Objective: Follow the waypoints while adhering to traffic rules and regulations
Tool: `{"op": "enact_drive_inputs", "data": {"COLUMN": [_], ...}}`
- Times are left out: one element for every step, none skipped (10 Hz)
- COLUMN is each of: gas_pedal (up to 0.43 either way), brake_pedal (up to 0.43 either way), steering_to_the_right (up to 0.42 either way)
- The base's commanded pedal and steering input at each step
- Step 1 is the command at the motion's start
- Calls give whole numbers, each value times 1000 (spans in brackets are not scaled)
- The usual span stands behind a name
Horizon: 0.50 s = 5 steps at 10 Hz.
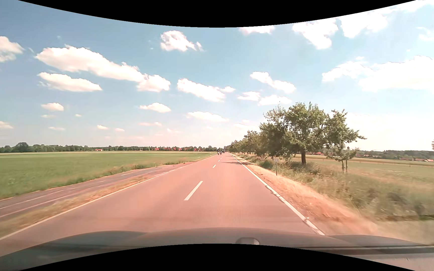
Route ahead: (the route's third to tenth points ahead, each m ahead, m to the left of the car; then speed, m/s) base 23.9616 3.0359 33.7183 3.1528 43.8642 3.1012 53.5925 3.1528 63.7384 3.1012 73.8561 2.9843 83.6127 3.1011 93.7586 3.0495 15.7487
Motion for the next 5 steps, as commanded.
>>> {"op": "enact_drive_inputs", "data": {"gas_pedal": [157,157,157,157,157], "brake_pedal": [0,0,0,0,0], "steering_to_the_right": [-1,-1,-1,0,0]}}
